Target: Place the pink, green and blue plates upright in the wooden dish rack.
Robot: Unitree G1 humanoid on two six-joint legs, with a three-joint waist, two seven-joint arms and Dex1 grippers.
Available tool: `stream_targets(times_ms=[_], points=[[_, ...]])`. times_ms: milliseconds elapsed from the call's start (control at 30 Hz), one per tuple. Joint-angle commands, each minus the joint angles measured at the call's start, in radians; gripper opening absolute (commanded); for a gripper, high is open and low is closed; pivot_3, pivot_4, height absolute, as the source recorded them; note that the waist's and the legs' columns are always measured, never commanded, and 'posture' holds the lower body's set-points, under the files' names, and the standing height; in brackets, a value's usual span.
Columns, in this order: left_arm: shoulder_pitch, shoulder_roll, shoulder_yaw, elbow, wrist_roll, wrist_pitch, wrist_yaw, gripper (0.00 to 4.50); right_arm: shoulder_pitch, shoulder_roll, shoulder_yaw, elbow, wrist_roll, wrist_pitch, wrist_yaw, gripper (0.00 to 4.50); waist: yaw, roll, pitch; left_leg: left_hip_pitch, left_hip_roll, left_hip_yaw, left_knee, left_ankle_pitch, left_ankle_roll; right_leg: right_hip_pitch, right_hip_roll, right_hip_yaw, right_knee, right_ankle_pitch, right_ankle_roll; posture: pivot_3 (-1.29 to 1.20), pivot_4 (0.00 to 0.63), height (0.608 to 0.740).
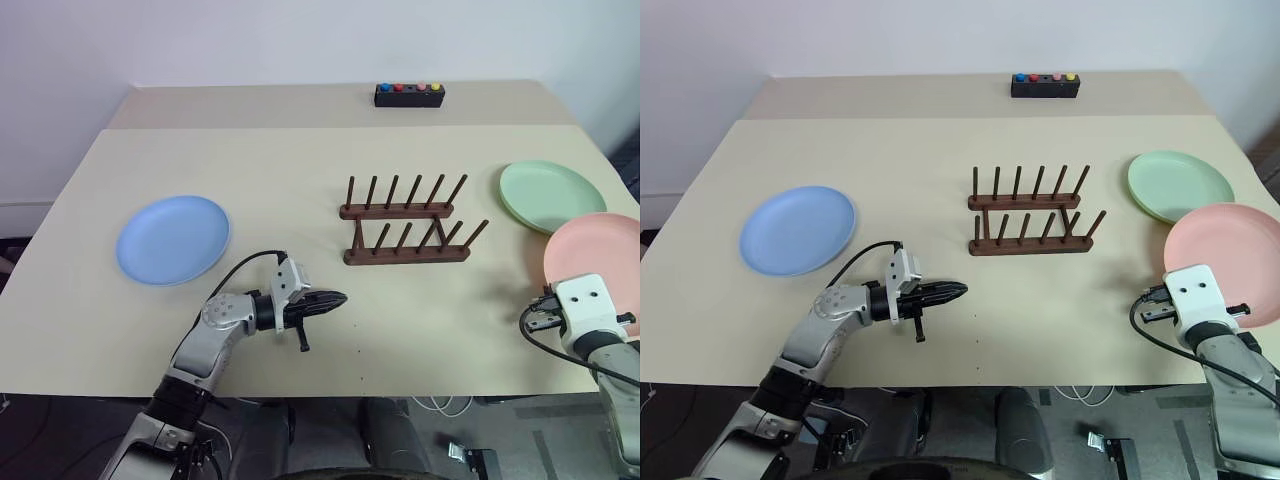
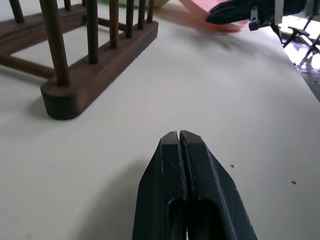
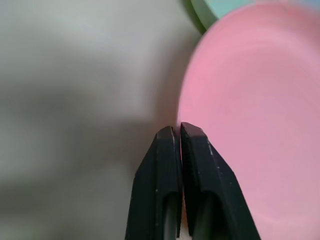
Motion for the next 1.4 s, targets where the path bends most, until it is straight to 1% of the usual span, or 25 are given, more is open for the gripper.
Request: stream_targets(times_ms=[33, 167, 267, 333, 433, 467, 600, 700, 733, 867, 933, 1000, 1167, 1400], points=[[0.000, 0.001, 0.000, -0.036, -0.001, -0.019, 0.001, 0.00, 0.024, -0.004, -0.014, -0.076, -0.034, -0.046, -0.013, 0.07, 0.000, 0.000, 0.000, 0.000, 0.000, 0.000, 0.000, 0.000, 0.000, 0.000, 0.000, 0.000, 0.000, 0.000, 0.000, 0.00, 0.150, 0.740], [-0.022, 0.001, 0.001, -0.024, -0.003, -0.014, -0.004, 0.00, 0.037, -0.078, -0.051, -0.141, -0.089, -0.156, 0.012, 0.07, -0.003, 0.001, 0.000, 0.000, 0.000, 0.000, 0.000, 0.000, 0.000, 0.000, 0.000, 0.000, 0.000, 0.000, 0.000, 0.00, 0.150, 0.740], [-0.036, 0.000, 0.000, -0.017, -0.003, -0.010, -0.005, 0.00, 0.007, -0.113, -0.076, -0.163, -0.072, -0.189, 0.040, 0.07, -0.003, 0.001, 0.000, 0.000, 0.000, 0.000, 0.000, 0.000, 0.000, 0.000, 0.000, 0.000, 0.000, 0.000, 0.000, 0.00, 0.150, 0.740], [-0.049, -0.003, -0.001, -0.013, -0.003, -0.006, -0.005, 0.00, -0.083, -0.139, -0.100, -0.209, 0.036, -0.180, 0.098, 0.07, -0.004, 0.000, 0.000, 0.000, 0.000, 0.000, 0.000, 0.000, 0.000, 0.000, 0.000, 0.000, 0.000, 0.000, 0.000, 0.00, 0.150, 0.740], [-0.071, -0.011, -0.006, -0.012, -0.002, 0.004, 0.001, 0.00, -0.257, -0.169, -0.110, -0.262, 0.282, -0.084, 0.205, 0.07, -0.007, 0.001, 0.001, 0.000, 0.000, 0.000, 0.000, 0.000, 0.000, 0.000, 0.000, 0.000, 0.000, 0.000, 0.000, 0.00, 0.150, 0.740], [-0.076, -0.014, -0.007, -0.013, -0.002, 0.009, 0.003, 0.00, -0.291, -0.173, -0.108, -0.265, 0.330, -0.062, 0.229, 0.07, -0.005, 0.000, 0.001, 0.000, 0.000, 0.000, 0.000, 0.000, 0.000, 0.000, 0.000, 0.000, 0.000, 0.000, 0.000, 0.00, 0.150, 0.740], [-0.095, -0.022, -0.008, -0.040, -0.006, 0.036, 0.016, 0.00, -0.488, -0.185, -0.065, -0.233, 0.599, 0.065, 0.333, 0.07, 0.000, -0.001, 0.002, -0.001, 0.000, -0.001, 0.000, 0.000, 0.000, 0.000, 0.000, -0.001, -0.001, 0.002, 0.003, 0.00, 0.150, 0.740], [-0.098, -0.020, 0.000, -0.066, -0.010, 0.054, 0.031, 0.00, -0.588, -0.170, -0.042, -0.175, 0.747, 0.147, 0.385, 0.07, 0.000, -0.001, 0.002, -0.002, 0.000, -0.001, 0.001, 0.000, 0.000, 0.000, 0.000, -0.001, -0.002, 0.002, 0.003, 0.00, 0.150, 0.740], [-0.098, -0.019, 0.001, -0.071, -0.010, 0.059, 0.035, 0.00, -0.607, -0.168, -0.040, -0.157, 0.776, 0.166, 0.392, 0.07, 0.001, -0.001, 0.002, -0.003, 0.000, -0.001, 0.001, 0.000, 0.000, 0.000, 0.000, -0.001, -0.002, 0.002, 0.003, 0.00, 0.150, 0.740], [-0.083, -0.011, 0.011, -0.099, -0.010, 0.075, 0.057, 0.00, -0.654, -0.167, -0.025, -0.056, 0.825, 0.195, 0.437, 0.07, 0.000, -0.001, 0.002, -0.003, 0.000, -0.001, 0.000, 0.000, 0.001, -0.001, 0.000, -0.001, -0.002, 0.002, 0.003, 0.00, 0.150, 0.740], [-0.067, -0.003, 0.016, -0.117, -0.011, 0.078, 0.068, 0.00, -0.684, -0.157, -0.043, 0.009, 0.859, 0.212, 0.440, 0.07, -0.001, -0.001, 0.002, -0.003, 0.000, -0.001, 0.000, 0.000, 0.001, -0.001, 0.000, -0.001, -0.002, 0.002, 0.003, 0.00, 0.150, 0.740], [-0.053, 0.003, 0.019, -0.127, -0.010, 0.078, 0.075, 0.00, -0.706, -0.157, -0.068, 0.050, 0.926, 0.247, 0.451, 0.07, -0.002, 0.000, 0.002, -0.003, 0.000, -0.001, 0.000, 0.000, 0.001, -0.001, 0.000, -0.001, -0.002, 0.002, 0.003, 0.00, 0.150, 0.740], [-0.033, 0.013, 0.020, -0.135, -0.010, 0.072, 0.084, 0.00, -0.724, -0.169, -0.103, 0.075, 1.060, 0.319, 0.492, 0.07, -0.001, 0.000, 0.002, -0.004, 0.000, -0.001, -0.001, 0.000, 0.001, -0.003, 0.000, -0.001, -0.001, 0.002, 0.003, 0.00, 0.150, 0.740], [-0.029, 0.017, 0.017, -0.114, -0.009, 0.051, 0.080, 0.00, -0.697, -0.173, -0.100, 0.043, 1.138, 0.376, 0.515, 0.07, -0.001, 0.000, 0.002, -0.004, 0.000, -0.001, 0.000, 0.000, 0.001, -0.003, 0.000, -0.001, -0.001, 0.002, 0.003, 0.00, 0.150, 0.740]])
